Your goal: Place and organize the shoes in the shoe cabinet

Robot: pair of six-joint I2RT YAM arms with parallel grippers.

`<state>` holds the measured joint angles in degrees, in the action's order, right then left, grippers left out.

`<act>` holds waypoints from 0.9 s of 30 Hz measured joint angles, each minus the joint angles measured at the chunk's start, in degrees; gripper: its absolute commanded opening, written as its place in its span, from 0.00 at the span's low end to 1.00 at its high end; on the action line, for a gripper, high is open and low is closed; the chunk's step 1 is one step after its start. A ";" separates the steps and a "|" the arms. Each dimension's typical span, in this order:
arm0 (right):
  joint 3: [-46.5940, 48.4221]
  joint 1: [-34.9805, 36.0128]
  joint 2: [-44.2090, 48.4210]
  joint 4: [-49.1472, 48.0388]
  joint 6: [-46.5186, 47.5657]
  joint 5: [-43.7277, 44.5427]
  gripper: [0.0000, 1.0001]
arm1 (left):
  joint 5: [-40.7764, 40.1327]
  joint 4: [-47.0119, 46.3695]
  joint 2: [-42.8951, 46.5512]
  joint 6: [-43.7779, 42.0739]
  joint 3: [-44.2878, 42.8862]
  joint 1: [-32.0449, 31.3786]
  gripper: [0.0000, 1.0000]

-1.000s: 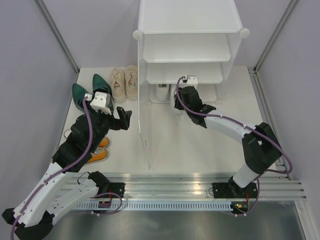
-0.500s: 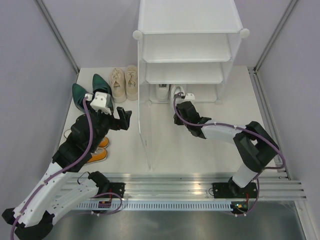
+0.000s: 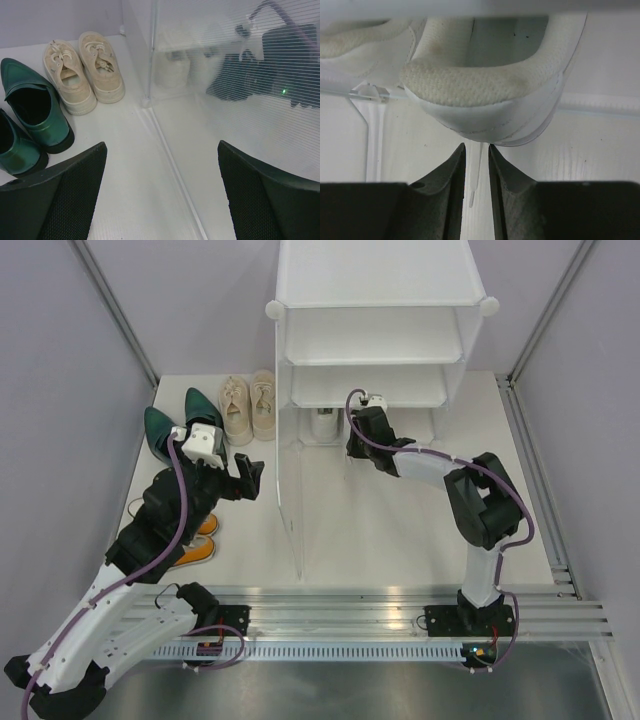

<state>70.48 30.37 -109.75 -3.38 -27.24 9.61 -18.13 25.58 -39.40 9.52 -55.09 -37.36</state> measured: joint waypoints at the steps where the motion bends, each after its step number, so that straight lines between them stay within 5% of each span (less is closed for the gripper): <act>1: 0.94 -0.35 -0.68 0.31 0.22 -0.37 0.29 | 0.00 -0.02 0.02 0.00 0.00 0.00 0.94; 18: 7.21 -2.71 -6.84 1.64 2.93 -3.19 0.31 | -0.02 -0.02 -0.48 -0.11 0.00 0.13 0.94; 27: 4.31 -2.99 -5.11 -1.31 3.34 -5.33 0.58 | -1.36 -0.02 -1.40 -0.22 0.07 0.70 0.94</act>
<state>74.78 27.38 -114.87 -4.69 -23.90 4.27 -19.49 25.56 -40.80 9.30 -55.02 -36.67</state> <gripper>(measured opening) 0.531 0.937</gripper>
